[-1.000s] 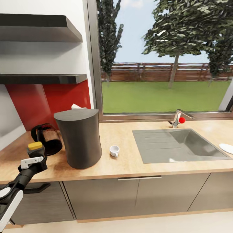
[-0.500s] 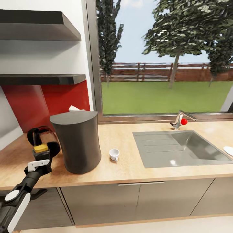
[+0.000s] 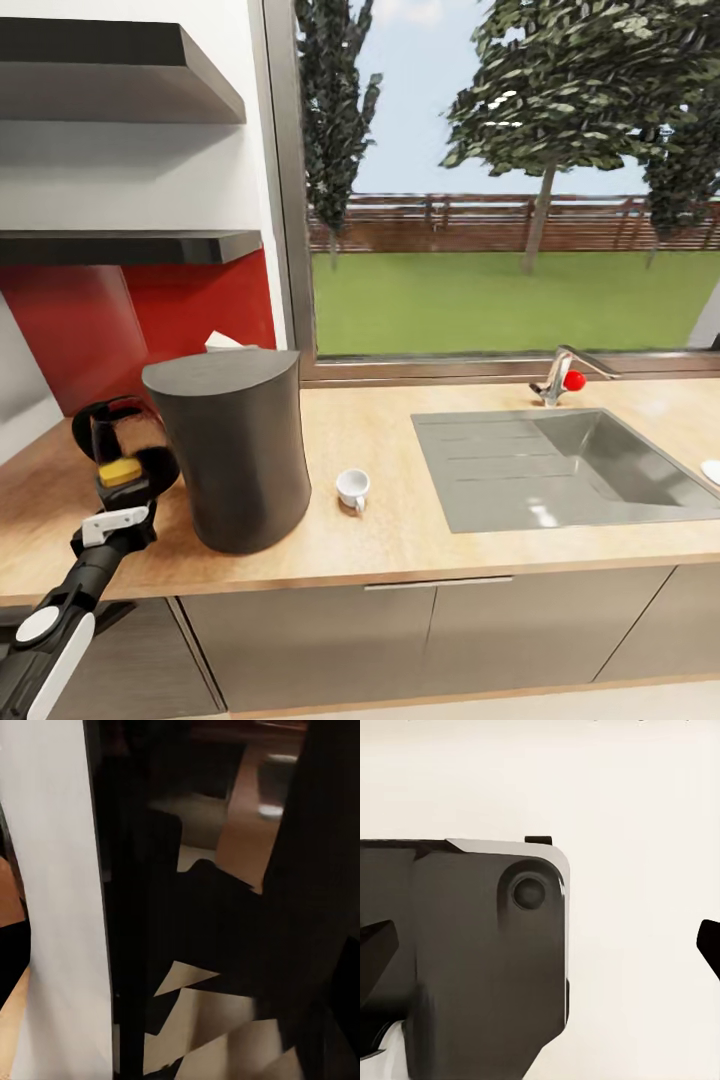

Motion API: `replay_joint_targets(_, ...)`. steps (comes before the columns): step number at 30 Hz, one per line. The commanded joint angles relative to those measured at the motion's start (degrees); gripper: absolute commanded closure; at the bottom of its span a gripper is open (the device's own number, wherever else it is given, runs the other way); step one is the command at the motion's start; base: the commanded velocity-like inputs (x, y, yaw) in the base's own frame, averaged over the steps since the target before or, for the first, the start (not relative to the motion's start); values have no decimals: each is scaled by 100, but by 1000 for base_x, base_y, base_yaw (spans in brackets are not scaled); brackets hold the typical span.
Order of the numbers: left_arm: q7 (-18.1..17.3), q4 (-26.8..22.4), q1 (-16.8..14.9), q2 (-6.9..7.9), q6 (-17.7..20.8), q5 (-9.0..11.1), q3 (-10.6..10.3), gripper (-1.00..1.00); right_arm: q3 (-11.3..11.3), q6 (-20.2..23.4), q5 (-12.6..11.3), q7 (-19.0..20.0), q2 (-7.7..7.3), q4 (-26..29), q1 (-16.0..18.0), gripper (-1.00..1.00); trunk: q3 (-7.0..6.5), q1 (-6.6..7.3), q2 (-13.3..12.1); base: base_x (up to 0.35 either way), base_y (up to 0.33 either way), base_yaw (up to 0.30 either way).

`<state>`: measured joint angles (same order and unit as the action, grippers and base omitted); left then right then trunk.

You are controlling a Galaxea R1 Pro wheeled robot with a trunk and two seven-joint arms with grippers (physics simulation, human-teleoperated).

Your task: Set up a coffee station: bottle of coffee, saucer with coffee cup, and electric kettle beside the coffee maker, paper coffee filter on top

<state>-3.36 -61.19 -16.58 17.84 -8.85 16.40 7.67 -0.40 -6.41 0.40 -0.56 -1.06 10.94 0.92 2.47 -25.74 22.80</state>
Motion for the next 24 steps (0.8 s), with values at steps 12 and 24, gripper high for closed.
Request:
replay_joint_targets(12,-26,401,-11,1,-28,87,27,100,-4,-26,4,-13,9,-5,5,-100,13,-4,12,128,0,0)
replay_joint_targets(24,-24,490,-12,-7,-248,106,20,100,-4,-24,4,-11,9,-5,5,-100,13,-4,12,92,0,0)
